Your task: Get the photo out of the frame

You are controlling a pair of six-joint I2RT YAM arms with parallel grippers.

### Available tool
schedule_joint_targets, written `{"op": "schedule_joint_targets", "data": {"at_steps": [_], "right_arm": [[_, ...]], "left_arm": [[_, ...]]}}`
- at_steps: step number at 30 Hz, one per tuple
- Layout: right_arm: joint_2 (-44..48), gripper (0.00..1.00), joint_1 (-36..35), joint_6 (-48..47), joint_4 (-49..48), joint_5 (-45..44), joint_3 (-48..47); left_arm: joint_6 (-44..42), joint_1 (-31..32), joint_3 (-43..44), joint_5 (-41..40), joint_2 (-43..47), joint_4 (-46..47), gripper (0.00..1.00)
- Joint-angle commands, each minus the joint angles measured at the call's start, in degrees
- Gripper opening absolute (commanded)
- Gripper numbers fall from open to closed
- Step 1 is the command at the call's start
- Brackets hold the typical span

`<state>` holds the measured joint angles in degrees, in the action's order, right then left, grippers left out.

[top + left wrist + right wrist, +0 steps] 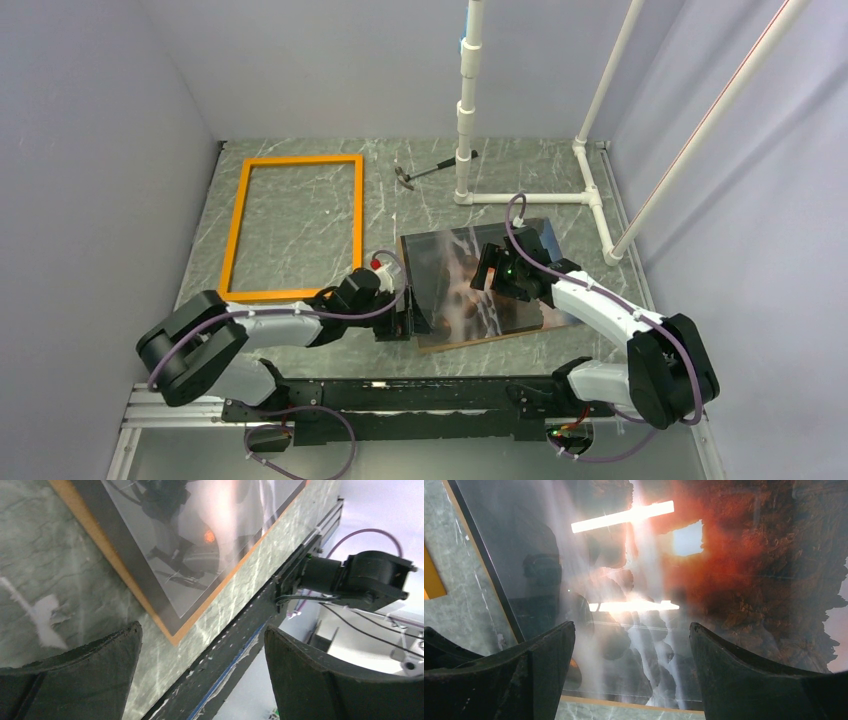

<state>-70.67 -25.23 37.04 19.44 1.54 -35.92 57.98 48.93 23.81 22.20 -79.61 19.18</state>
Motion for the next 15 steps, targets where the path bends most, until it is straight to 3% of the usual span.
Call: {"op": "schedule_joint_targets", "data": {"at_steps": [1, 5, 11, 15], "right_arm": [[1.2, 0.88, -0.17, -1.83, 0.86, -1.36, -2.05], [3.19, 0.95, 0.95, -4.62, 4.91, -6.43, -6.31], [3.14, 0.99, 13.25, -8.18, 4.93, -3.9, -8.87], [0.79, 0.99, 17.36, -9.38, 2.91, -3.53, -10.64]], "left_arm": [[-4.34, -1.39, 2.5, -2.1, 4.98, -6.99, 0.95], [-6.63, -4.97, 3.12, -0.26, 7.92, -9.11, 0.95], [-10.0, -13.33, 7.21, 4.87, 8.49, -11.77, 0.95], [-12.69, -18.74, 12.29, 7.03, 5.96, -13.72, 0.94]]}}
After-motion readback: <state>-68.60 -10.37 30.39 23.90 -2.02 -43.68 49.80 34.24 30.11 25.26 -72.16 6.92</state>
